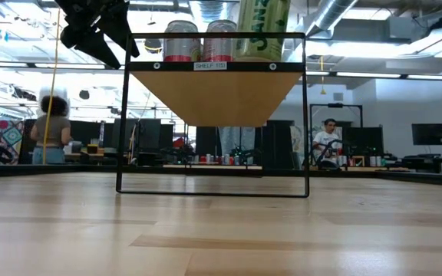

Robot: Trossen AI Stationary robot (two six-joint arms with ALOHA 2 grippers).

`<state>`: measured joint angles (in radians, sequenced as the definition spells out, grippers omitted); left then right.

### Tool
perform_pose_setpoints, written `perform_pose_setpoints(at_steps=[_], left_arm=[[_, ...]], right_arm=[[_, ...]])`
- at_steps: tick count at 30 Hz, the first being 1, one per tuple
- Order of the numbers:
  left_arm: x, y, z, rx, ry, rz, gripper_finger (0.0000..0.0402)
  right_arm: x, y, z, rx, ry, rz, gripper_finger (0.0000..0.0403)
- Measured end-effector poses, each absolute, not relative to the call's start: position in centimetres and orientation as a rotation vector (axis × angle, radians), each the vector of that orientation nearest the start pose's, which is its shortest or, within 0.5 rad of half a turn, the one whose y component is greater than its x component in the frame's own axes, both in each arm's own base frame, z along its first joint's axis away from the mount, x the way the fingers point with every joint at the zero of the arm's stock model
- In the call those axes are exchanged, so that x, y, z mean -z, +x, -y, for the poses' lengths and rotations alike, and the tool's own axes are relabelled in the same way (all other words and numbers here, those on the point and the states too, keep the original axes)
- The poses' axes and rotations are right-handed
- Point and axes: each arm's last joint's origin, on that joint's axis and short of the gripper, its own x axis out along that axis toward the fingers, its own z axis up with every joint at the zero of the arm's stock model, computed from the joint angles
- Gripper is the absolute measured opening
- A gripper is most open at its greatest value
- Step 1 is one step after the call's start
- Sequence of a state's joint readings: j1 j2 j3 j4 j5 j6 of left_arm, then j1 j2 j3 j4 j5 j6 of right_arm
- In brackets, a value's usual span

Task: Place canned beverage on shelf
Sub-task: Put the green soda can on the shelf

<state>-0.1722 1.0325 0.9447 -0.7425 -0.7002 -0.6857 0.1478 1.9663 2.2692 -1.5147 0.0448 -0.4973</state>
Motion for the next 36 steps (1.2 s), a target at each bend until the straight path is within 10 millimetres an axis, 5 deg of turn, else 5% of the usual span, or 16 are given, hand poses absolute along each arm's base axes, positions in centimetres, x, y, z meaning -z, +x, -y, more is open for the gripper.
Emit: perform_pose_setpoints(at_steps=[36], left_arm=[[-30.2, 19.5, 1.5, -0.722, -0.298, -0.546, 0.0363]], right_arm=[[-37.8, 38.0, -5.2, -0.374, -0.457, -1.160, 0.0312]])
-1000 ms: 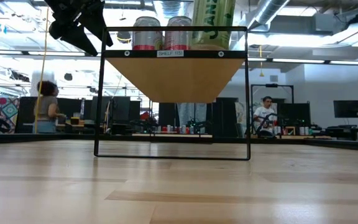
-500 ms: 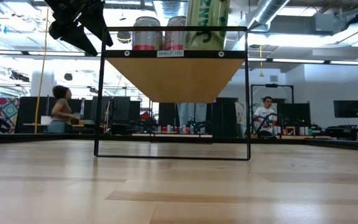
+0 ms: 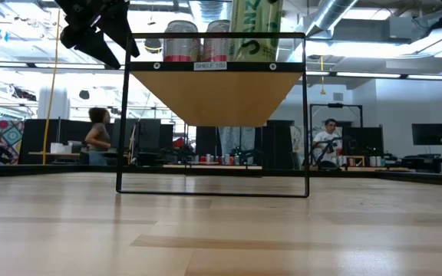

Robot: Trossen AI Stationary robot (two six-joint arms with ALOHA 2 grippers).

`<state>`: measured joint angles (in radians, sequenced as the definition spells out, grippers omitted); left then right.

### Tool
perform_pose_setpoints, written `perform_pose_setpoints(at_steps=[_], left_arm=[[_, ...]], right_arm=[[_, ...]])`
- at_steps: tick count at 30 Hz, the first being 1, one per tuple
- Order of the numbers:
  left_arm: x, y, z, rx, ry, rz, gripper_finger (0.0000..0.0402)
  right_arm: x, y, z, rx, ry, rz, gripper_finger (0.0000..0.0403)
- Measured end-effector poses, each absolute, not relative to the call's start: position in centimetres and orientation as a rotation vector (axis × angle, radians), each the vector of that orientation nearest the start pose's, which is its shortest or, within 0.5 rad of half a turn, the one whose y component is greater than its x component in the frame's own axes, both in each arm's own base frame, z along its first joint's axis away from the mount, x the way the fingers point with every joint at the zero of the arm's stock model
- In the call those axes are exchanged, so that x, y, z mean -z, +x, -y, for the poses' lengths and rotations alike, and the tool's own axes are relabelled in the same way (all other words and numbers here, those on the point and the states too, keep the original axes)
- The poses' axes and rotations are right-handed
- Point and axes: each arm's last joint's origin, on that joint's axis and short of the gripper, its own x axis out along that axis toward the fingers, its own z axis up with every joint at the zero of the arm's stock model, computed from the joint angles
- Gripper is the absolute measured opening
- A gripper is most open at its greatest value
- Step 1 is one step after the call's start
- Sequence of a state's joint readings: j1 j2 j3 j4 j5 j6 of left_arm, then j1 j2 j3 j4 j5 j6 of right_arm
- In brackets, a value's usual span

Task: Place canned beverage on shelf
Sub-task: Put the green soda can on the shelf

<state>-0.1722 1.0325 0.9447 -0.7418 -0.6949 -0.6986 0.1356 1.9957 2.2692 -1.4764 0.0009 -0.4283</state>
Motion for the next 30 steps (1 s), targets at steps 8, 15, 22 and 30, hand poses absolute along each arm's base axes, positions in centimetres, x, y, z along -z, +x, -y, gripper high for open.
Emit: perform_pose_setpoints(at_steps=[8, 15, 22, 30], left_arm=[[-30.2, 19.5, 1.5, -0.727, -0.315, -0.540, 0.0363], [-30.2, 19.5, 1.5, -0.729, -0.321, -0.537, 0.0363], [-30.2, 19.5, 1.5, -0.724, -0.305, -0.543, 0.0363], [-30.2, 19.5, 1.5, -0.724, -0.305, -0.543, 0.0363]], right_arm=[[-37.8, 38.1, -5.6, -0.408, -0.505, -1.129, 0.0312], [-38.0, 38.6, -5.7, -0.425, -0.546, -1.072, 0.0312], [-37.9, 38.5, -5.4, -0.409, -0.486, -1.093, 0.0312], [-37.7, 38.6, -4.8, -0.394, -0.405, -1.114, 0.0330]])
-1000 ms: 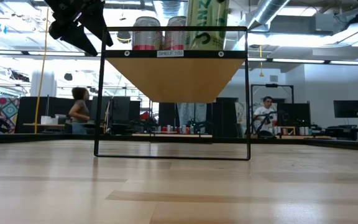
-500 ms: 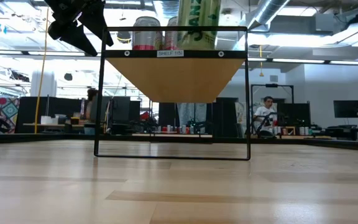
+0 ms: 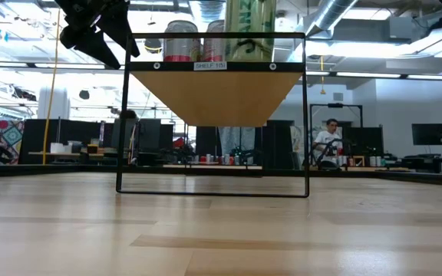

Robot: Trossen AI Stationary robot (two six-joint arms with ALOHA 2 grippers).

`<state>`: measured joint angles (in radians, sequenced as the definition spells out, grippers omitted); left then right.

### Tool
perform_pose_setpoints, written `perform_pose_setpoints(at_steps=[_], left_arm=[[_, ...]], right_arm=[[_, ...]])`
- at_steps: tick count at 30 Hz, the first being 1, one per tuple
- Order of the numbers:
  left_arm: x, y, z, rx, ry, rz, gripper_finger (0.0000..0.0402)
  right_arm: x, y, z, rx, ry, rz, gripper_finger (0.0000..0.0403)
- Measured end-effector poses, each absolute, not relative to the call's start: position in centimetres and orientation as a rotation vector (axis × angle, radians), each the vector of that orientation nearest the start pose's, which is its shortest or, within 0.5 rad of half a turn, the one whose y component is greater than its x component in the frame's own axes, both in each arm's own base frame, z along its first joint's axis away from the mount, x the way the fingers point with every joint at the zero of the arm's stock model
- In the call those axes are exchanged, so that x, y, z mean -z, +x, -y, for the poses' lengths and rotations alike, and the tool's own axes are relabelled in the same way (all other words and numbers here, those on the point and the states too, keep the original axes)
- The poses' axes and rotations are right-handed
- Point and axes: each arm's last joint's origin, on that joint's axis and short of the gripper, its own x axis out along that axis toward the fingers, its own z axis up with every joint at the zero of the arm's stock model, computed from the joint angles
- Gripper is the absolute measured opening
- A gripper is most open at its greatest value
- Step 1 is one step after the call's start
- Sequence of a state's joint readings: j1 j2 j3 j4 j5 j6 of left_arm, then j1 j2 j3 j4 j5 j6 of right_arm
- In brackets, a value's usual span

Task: Place canned beverage on shelf
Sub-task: Put the green soda can on the shelf

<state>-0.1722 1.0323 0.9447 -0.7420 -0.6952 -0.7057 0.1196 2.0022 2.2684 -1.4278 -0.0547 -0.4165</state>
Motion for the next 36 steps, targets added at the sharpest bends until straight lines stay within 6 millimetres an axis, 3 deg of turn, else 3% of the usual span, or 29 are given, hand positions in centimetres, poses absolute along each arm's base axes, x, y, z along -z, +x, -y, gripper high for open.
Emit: perform_pose_setpoints(at_steps=[10, 26, 30, 36], left_arm=[[-30.2, 19.5, 1.5, -0.727, -0.316, -0.539, 0.0363], [-30.2, 19.5, 1.5, -0.722, -0.299, -0.546, 0.0363], [-30.2, 19.5, 1.5, -0.718, -0.285, -0.552, 0.0363], [-30.2, 19.5, 1.5, -0.707, -0.283, -0.559, 0.0363]], right_arm=[[-37.7, 38.6, -4.8, -0.366, -0.428, -1.119, 0.0397], [-38.1, 38.1, -4.7, -0.278, -0.324, -1.151, 0.0386], [-39.8, 37.0, -4.6, -0.254, -0.294, -1.111, 0.0384], [-43.5, 33.6, -4.1, -0.157, -0.150, -1.054, 0.0382]])
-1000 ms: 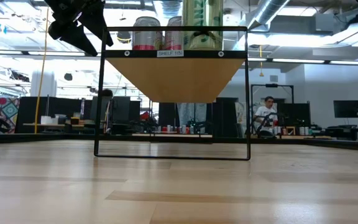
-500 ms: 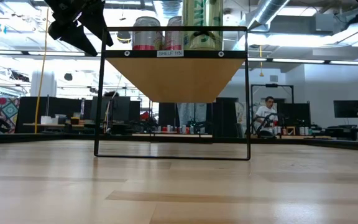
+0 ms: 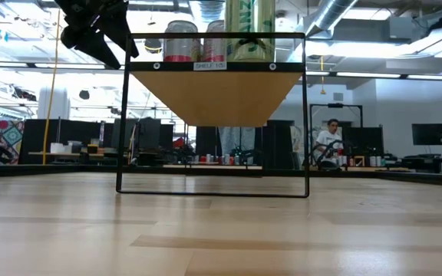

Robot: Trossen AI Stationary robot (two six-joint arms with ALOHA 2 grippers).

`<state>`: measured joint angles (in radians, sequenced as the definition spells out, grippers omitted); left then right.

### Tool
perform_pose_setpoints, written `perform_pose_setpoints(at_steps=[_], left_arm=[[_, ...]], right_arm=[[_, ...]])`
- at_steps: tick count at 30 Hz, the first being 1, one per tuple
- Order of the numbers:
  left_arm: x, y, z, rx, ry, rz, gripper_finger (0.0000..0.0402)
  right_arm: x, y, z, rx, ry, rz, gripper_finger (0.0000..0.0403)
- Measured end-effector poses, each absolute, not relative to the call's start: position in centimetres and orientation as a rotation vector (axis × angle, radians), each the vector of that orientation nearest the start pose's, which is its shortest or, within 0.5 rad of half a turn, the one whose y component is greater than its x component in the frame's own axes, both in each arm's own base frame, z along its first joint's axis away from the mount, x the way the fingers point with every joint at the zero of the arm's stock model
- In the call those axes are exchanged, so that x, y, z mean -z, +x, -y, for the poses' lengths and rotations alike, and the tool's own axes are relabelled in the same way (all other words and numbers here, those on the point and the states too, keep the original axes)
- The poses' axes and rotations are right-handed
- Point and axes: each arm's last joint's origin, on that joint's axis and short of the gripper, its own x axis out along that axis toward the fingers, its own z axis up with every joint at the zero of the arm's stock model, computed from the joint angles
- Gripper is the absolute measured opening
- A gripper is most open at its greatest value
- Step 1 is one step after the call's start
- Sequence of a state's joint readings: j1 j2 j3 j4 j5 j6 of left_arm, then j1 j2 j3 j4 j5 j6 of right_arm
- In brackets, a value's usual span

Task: Place canned beverage on shelf
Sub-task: Put the green soda can on the shelf

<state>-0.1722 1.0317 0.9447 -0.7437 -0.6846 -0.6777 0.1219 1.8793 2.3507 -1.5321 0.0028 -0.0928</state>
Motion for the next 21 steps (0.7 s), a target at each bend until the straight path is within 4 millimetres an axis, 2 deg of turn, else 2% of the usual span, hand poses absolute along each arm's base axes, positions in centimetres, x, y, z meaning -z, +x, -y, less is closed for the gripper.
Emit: perform_pose_setpoints(at_steps=[3, 6, 11, 14, 18, 21], left_arm=[[-30.2, 19.5, 1.5, -0.707, -0.283, -0.558, 0.0363], [-30.2, 19.5, 1.5, -0.713, -0.283, -0.549, 0.0363], [-30.4, 19.7, 1.5, -0.706, -0.283, -0.529, 0.0363], [-30.6, 19.8, 1.6, -0.699, -0.282, -0.512, 0.0363], [-30.6, 19.9, 1.6, -0.696, -0.281, -0.506, 0.0363], [-30.6, 19.9, 1.6, -0.700, -0.295, -0.501, 0.0363]], right_arm=[[-44.9, 31.5, -3.9, -0.066, -0.065, -1.031, 0.0366], [-45.6, 29.9, -4.3, 0.008, -0.052, -0.990, 0.0337], [-45.1, 27.3, -5.2, 0.112, -0.012, -0.882, 0.0289], [-43.1, 26.5, -5.6, 0.183, 0.045, -0.776, 0.0271], [-39.3, 26.4, -6.3, 0.172, 0.130, -0.660, 0.0242], [-36.4, 26.4, -6.3, 0.187, 0.179, -0.636, 0.0211]])
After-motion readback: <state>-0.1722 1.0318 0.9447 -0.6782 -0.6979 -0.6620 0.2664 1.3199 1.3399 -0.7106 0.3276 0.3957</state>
